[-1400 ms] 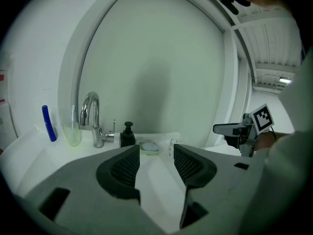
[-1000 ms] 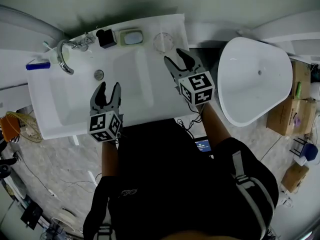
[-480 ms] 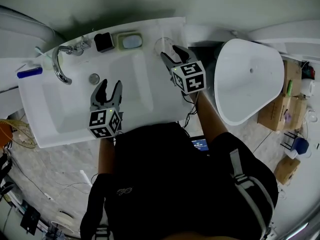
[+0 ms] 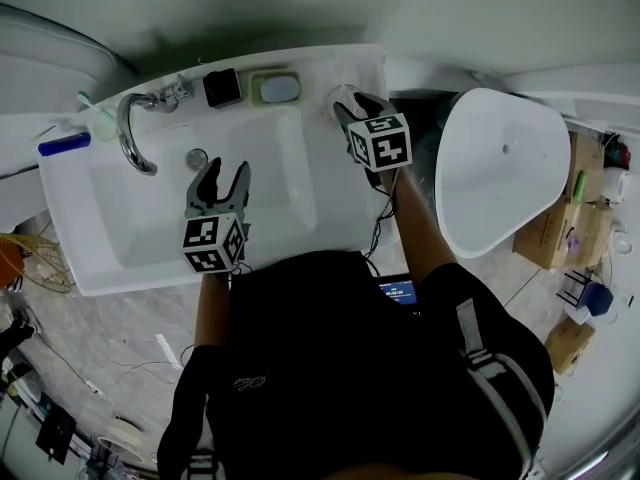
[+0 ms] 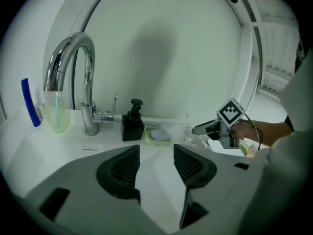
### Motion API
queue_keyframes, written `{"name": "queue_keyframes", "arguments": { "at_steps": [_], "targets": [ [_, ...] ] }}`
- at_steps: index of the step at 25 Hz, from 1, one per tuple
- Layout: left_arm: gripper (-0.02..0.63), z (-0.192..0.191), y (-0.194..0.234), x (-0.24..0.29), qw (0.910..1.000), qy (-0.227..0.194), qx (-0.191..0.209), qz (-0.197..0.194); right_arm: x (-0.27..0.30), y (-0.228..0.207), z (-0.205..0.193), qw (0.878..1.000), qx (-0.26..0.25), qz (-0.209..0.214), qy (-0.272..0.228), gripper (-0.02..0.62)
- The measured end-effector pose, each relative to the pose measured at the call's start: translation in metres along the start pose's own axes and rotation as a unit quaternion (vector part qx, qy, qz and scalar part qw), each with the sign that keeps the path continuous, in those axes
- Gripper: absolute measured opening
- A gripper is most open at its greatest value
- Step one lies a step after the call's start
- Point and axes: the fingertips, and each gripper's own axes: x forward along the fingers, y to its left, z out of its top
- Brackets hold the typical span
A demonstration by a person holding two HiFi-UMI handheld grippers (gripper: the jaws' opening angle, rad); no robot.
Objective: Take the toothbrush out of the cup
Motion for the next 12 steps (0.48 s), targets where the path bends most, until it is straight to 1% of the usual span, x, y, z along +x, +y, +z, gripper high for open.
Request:
{"name": "queue_keyframes", "arguments": {
  "at_steps": [5, 12],
  "targets": [
    [0.221, -0.001, 0.003, 0.003, 0.9999, 0.01, 0.005, -0.005, 0.011, -0.005, -0.002, 1.0, 0.0, -0.002, 0.013, 0.173],
    [0.221, -0.004, 0.006, 0.004, 0.9998, 0.018, 0.007, -0.01, 0.02, -0.007, 0.0, 0.999, -0.028, -0.022, 0.037, 0.133]
  ]
}}
